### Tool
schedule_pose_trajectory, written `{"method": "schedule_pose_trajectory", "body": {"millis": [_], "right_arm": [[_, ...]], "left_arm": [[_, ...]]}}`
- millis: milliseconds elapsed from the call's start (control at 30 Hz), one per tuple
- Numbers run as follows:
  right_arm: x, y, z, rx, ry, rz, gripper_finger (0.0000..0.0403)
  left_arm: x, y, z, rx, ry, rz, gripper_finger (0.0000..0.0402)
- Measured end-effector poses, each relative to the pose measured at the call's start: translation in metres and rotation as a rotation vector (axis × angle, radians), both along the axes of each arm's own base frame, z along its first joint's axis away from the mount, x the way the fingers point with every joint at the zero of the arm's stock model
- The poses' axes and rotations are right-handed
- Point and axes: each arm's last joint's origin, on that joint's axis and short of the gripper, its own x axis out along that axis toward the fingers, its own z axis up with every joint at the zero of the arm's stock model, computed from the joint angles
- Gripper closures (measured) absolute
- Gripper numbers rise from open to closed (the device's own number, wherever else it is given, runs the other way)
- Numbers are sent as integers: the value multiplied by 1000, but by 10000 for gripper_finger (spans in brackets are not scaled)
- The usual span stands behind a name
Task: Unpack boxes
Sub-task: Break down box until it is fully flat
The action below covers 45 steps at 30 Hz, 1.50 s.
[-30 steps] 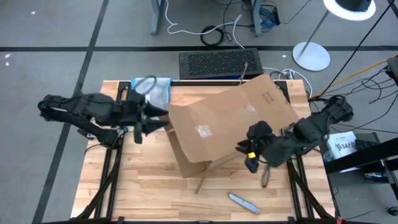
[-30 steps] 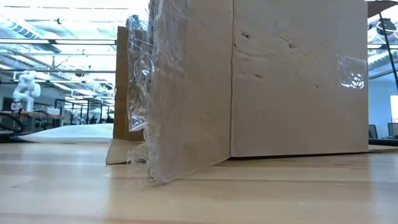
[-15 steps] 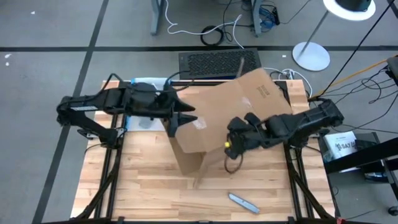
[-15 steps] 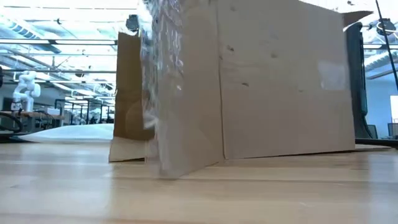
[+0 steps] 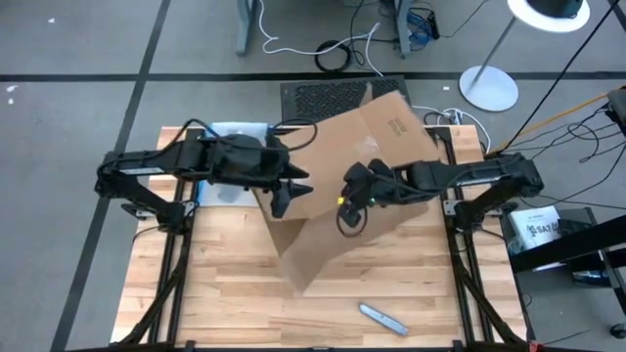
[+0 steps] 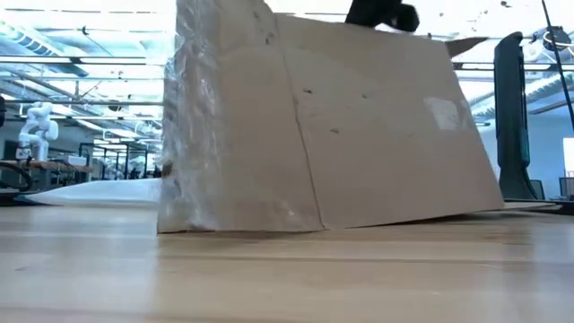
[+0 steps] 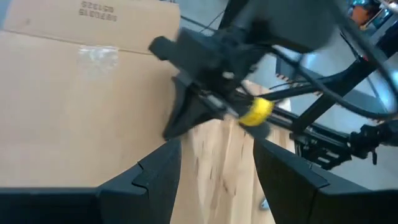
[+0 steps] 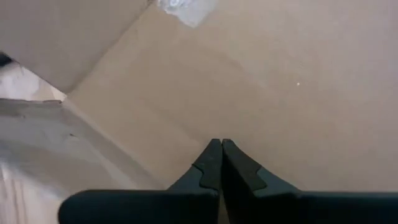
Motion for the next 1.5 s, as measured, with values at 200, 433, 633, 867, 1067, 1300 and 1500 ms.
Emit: {"method": "schedule_pose_trajectory", "body": {"millis": [200, 433, 633, 867, 1067, 1300, 1500], "right_arm": [[7, -19, -21, 67, -37, -17, 403], [9, -29, -42, 153, -21, -8, 403], [9, -26, -51, 181, 20, 2, 403], [21, -17, -13, 145, -169, 33, 403], [18, -12, 36, 32, -223, 52, 403], [-16, 14, 84, -63, -111, 24, 403], [-54, 50, 84, 34, 59, -33, 389]], "left_arm": [[-4, 2, -7, 42, 81, 32, 197], [-3, 10, -20, 97, 209, 116, 197], [14, 11, -39, 74, 305, 78, 197], [45, 9, -78, 12, 482, -10, 197], [61, 9, -104, 9, 599, -27, 197], [58, 19, -115, 1, 705, 4, 197], [49, 22, -114, 4, 770, 20, 197]]}}
